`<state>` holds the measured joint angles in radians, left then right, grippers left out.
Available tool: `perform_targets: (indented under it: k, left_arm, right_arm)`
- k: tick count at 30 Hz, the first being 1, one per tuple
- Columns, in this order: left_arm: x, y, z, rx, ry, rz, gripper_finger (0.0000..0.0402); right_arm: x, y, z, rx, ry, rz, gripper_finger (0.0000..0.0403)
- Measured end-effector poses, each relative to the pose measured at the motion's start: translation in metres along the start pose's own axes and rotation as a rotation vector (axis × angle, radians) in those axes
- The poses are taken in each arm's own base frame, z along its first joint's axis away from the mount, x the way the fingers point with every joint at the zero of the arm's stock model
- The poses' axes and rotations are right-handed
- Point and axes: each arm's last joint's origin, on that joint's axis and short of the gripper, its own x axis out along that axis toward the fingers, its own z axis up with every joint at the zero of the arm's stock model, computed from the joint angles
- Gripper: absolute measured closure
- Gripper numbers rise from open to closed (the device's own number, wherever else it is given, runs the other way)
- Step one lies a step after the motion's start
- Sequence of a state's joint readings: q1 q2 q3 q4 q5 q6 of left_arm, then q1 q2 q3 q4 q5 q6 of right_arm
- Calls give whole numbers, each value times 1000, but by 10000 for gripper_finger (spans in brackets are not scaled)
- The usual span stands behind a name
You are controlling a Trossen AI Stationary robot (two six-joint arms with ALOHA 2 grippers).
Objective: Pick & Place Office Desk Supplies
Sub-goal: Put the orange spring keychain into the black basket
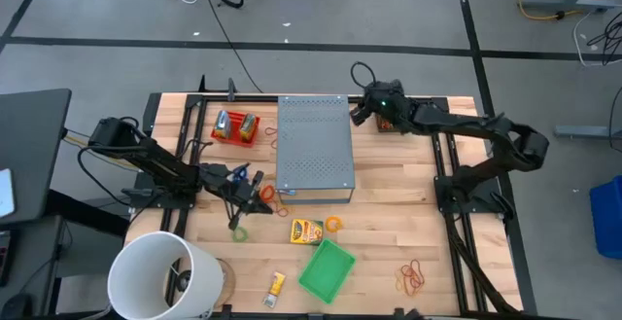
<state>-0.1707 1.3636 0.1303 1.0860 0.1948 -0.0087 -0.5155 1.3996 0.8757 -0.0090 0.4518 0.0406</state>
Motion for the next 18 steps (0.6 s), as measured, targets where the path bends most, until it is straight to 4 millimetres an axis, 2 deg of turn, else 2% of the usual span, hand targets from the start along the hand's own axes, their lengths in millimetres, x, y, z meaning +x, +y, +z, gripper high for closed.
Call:
perform_targets:
  k: [5, 11, 15, 18]
  left_arm:
    - [0, 0, 0, 17, -3, 11, 393]
    - [0, 0, 0, 25, -3, 15, 393]
    - [0, 1, 0, 26, -2, 18, 393]
    - [0, 1, 0, 27, -1, 18, 393]
  right_arm:
    - [-36, 33, 20, -53, -191, 319, 223]
    - [-92, 95, 22, -119, -368, 706, 227]
    - [-133, 127, 3, -108, -567, 881, 227]
    - [-161, 137, -18, -65, -725, 961, 227]
